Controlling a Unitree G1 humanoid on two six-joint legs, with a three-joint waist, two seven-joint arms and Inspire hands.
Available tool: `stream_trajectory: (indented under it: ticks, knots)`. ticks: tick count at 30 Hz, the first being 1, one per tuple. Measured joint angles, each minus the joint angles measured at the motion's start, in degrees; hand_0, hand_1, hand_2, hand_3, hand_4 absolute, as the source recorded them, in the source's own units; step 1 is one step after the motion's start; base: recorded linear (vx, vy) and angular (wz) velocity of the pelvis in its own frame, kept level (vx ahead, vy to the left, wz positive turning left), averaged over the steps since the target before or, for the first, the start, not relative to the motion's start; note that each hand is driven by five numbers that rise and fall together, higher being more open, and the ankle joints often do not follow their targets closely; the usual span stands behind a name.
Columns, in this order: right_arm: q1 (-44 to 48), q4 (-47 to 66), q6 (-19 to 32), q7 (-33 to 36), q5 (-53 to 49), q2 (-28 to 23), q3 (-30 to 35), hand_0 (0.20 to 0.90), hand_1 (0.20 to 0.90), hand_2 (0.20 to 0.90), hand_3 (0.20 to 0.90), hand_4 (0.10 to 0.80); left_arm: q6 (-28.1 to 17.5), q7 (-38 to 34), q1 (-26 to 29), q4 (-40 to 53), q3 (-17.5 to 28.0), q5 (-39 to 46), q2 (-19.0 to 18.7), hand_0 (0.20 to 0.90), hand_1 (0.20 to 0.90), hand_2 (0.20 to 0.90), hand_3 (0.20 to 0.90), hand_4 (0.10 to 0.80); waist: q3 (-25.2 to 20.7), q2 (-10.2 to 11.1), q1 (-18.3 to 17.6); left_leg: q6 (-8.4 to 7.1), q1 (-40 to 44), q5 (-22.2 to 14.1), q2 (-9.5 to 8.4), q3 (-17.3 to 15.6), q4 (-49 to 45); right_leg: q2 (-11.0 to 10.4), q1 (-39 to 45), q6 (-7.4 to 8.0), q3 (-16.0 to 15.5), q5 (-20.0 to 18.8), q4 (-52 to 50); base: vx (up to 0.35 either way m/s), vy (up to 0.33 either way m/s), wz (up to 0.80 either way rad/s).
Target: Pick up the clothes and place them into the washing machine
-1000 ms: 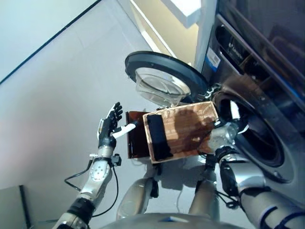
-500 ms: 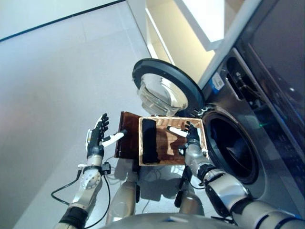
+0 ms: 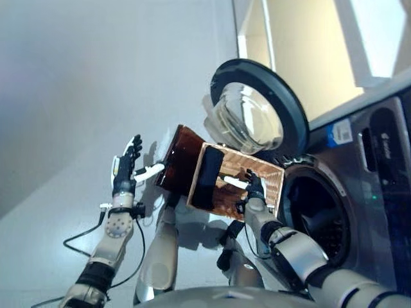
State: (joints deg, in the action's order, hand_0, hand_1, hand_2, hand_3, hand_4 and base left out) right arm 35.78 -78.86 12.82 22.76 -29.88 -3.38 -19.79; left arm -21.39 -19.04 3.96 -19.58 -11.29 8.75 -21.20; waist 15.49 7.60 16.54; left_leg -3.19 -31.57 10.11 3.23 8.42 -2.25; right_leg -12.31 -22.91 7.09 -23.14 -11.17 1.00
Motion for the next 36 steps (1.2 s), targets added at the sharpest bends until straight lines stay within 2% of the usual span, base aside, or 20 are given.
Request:
stream_trajectory:
  ticks: [5,11,17,22,28,36]
  knots:
    - [4.49,-0.34,0.24,0.23,-0.3,0.05,0.12,0.9,0.9,0.9,0.9,0.8,0.03,-2.07,3.23,2.52,0.56,-2.38,-0.41,0.9,0.9,0.9,0.9,0.8,3.79,0.73,1.0,-0.16,-2.99,-0.41,0.09,1.49,-1.8,-0.35,-2.11,-0.01,-1.14,2.04,-3.04,0.042,-0.007,0.18]
    - [9.35,-0.64,0.94,1.76,-0.29,-0.01,0.18,0.9,0.9,0.9,0.9,0.8,0.03,-3.84,4.41,2.79,1.69,-3.94,-0.59,0.9,0.9,0.9,0.9,0.8,6.43,1.33,1.99,-0.51,-5.26,-0.75,-0.12,2.44,-2.77,-0.67,-3.74,-0.15,-2.15,3.49,-5.07,0.036,0.001,0.13]
    - [11.87,-0.75,2.83,7.21,-1.03,-0.65,1.99,0.9,0.9,0.9,0.9,0.8,0.03,-5.84,5.39,3.56,1.79,-4.68,-1.14,0.9,0.9,0.9,0.9,0.8,8.82,1.3,3.29,-0.93,-8.19,-1.11,-0.16,3.81,-3.59,-1.36,-6.89,-0.17,-3.65,6.79,-9.76,0.033,0.006,0.13]
    - [12.2,-0.98,3.45,8.89,-1.18,-2.87,2.28,0.9,0.9,0.9,0.9,0.8,-0.06,-6.59,5.47,4.05,1.68,-4.95,-1.08,0.9,0.9,0.9,0.9,0.8,8.91,1.27,3.54,-1.27,-11.66,-1.3,-0.24,4.36,-4.79,-2.37,-11.15,-0.52,-4.23,9.91,-15.03,0.052,-0.008,0.11]
    - [12.49,-1.22,3.41,9.93,-1.21,-2.5,1.79,0.9,0.9,0.9,0.9,0.8,-0.05,-8.07,5.88,4.07,1.58,-6.33,-1.06,0.9,0.9,0.9,0.9,0.8,8.98,1.24,3.75,-2.05,-12.6,-2.2,-0.32,4.72,-6.58,-3.67,-13.7,-1.27,-4.02,13.88,-21.39,0.016,0.008,0.05]
    - [12.63,-0.94,3.34,9.98,-1.02,-1.93,1.33,0.9,0.9,0.9,0.9,0.8,-0.02,-8.58,5.97,4.06,1.02,-6.91,-1.05,0.9,0.9,0.9,0.9,0.8,8.97,1.25,3.75,-2.31,-12.84,-2.81,0.23,4.68,-7.88,-3.57,-14.56,-1.87,-3.56,15.17,-23.61,-0.002,0.0,-0.01]
